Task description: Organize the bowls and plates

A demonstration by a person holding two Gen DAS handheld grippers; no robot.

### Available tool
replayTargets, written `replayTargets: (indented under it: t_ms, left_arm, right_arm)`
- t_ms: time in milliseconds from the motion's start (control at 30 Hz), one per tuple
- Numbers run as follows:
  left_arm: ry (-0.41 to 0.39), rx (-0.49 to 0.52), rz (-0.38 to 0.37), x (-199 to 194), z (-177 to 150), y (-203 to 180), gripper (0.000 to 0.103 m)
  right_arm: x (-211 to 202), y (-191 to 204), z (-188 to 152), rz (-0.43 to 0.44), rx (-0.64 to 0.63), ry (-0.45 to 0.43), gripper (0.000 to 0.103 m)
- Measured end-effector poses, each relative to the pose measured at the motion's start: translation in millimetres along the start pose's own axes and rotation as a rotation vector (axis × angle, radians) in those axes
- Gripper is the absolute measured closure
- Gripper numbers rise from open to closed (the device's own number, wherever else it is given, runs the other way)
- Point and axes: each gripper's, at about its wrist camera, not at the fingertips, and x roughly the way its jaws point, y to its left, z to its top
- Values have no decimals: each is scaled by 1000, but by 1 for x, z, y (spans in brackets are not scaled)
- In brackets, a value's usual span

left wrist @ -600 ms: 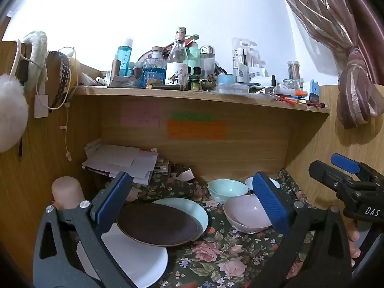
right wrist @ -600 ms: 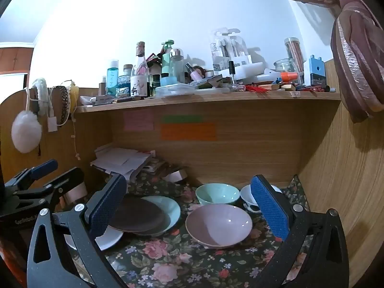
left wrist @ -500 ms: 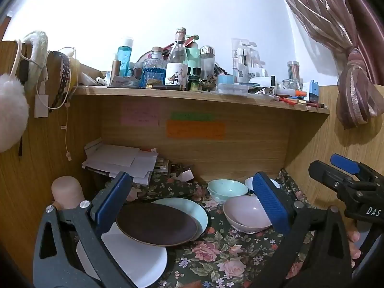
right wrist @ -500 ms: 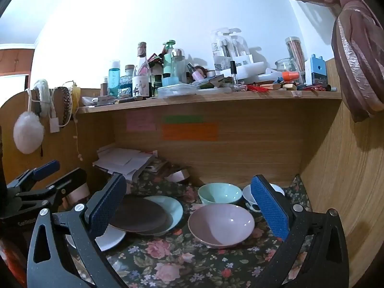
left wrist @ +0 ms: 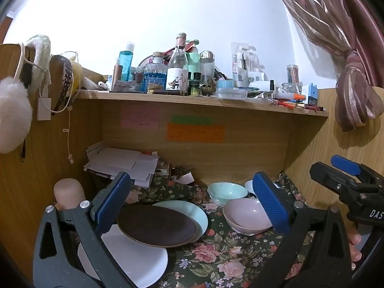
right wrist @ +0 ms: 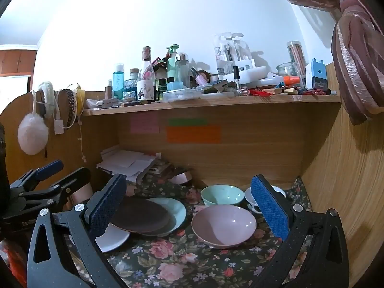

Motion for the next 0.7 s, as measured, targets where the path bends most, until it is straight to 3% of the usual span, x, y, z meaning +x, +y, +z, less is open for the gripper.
replayTargets:
  t_ms: [700]
  left_arm:
    - [-6, 7, 2, -2, 0, -3, 0]
  right_arm:
    - [-2, 1, 0, -2, -3, -6, 0]
